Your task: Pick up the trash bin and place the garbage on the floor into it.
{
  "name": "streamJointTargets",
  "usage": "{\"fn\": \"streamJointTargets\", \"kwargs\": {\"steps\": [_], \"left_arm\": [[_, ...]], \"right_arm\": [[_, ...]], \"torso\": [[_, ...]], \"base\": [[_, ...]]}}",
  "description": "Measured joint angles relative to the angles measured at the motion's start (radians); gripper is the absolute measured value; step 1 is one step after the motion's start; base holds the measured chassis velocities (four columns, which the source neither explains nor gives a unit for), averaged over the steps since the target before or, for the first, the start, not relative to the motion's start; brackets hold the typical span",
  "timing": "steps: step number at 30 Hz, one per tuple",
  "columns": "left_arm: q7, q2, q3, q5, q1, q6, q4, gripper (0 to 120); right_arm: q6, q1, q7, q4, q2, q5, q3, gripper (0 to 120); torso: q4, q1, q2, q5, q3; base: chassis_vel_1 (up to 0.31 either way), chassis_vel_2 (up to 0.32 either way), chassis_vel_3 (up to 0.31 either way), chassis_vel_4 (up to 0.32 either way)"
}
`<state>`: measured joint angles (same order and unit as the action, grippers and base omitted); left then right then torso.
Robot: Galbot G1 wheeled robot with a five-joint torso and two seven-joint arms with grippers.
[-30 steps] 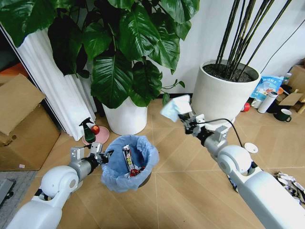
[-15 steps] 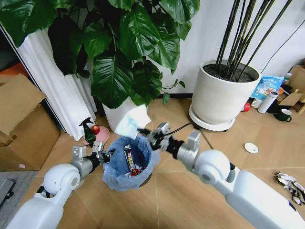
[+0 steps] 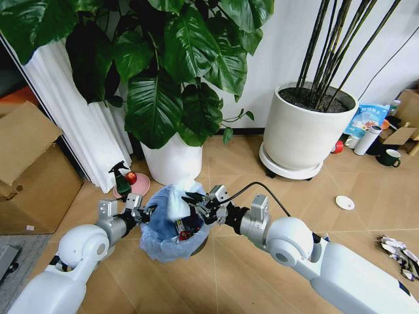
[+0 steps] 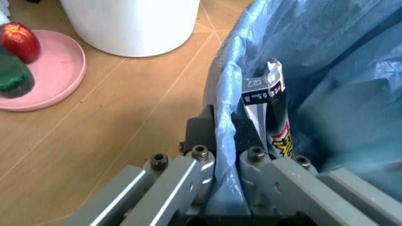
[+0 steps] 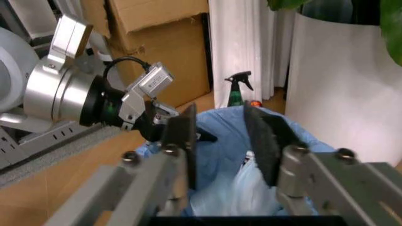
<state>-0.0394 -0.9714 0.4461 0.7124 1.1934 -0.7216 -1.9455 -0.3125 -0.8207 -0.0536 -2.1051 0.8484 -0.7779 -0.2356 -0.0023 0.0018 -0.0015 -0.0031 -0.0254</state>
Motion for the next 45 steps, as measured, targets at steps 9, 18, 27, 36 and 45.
{"fn": "streamJointTargets", "kwargs": {"steps": [9,18,27,36,45], "left_arm": [[0.003,-0.001,0.003,0.001,0.002,-0.001,-0.008,0],[0.006,-0.007,0.020,-0.001,0.023,-0.001,-0.020,0],[0.003,-0.014,0.028,-0.008,0.038,0.002,-0.023,0],[0.001,-0.019,0.039,-0.010,0.051,0.003,-0.031,0],[0.001,-0.019,0.038,-0.009,0.053,0.004,-0.038,0]], "right_arm": [[0.006,-0.013,0.035,0.011,0.015,-0.001,0.019,65],[0.001,-0.071,0.133,0.036,0.045,0.012,0.166,97],[-0.054,-0.192,0.205,0.087,0.083,0.077,0.383,100],[-0.024,-0.354,0.140,0.160,0.137,0.196,0.603,100],[-0.016,-0.382,0.123,0.168,0.149,0.202,0.641,100]], "torso": [[0.0000,0.000,0.000,0.0001,0.000],[0.0001,0.000,0.000,0.0001,0.000],[0.0000,0.000,0.000,-0.0001,0.000],[0.0000,0.000,0.000,0.0001,0.000],[0.0000,0.000,0.000,0.0003,0.000]], "base": [[0.000,0.000,0.000,0.000],[0.000,0.000,0.000,0.000],[0.000,0.000,0.000,0.000],[0.000,0.000,0.000,0.000],[-0.101,-0.122,0.111,0.125]]}}
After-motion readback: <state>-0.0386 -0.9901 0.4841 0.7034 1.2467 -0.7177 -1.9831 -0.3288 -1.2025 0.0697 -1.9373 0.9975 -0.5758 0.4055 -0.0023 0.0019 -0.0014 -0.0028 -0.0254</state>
